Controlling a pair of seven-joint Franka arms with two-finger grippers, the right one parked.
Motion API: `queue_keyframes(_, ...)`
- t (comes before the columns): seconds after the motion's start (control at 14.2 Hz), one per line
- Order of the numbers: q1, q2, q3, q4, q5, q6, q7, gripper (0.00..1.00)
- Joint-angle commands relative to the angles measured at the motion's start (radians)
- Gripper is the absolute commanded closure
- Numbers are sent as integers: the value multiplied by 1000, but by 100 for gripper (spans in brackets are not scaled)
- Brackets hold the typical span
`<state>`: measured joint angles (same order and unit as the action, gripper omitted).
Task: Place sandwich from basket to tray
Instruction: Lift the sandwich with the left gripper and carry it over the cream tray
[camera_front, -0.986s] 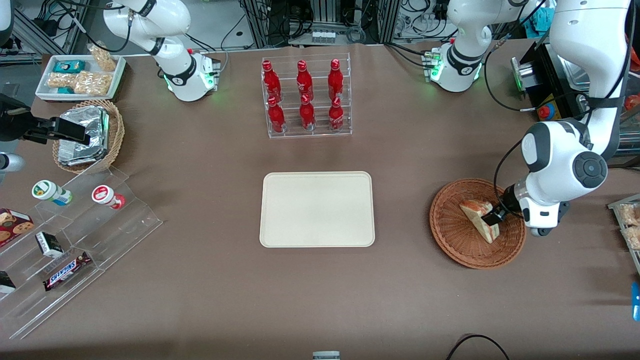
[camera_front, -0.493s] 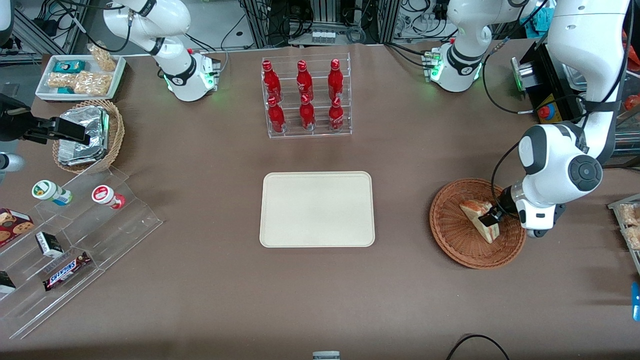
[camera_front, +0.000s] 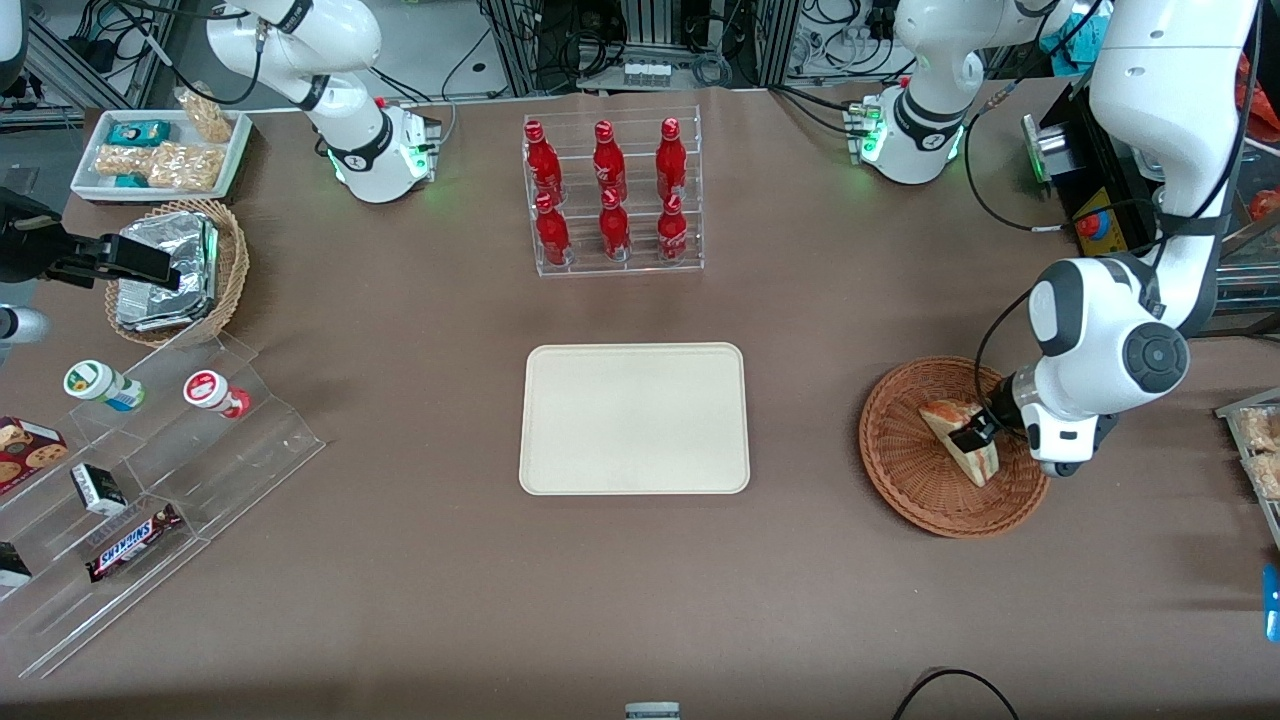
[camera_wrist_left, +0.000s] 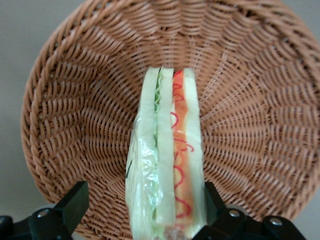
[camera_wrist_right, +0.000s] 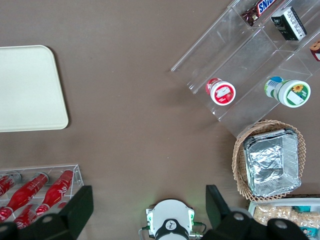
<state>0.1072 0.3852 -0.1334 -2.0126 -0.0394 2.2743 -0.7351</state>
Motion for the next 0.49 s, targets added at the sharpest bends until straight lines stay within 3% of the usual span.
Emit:
queue_keyframes(0.0,-11,20,3,11,-5,5,-15,4)
queue_keyframes(0.07,-11,23,3,9,-2,2,-10,16)
queue_keyframes(0.28,-11,12,2,11,-7,-6,-24,73)
queue_keyframes(0.35,-11,11,1,12,-7,-7,-42,85)
queue_keyframes(0.42,-11,-3,1,14,-5,-13,-49,89)
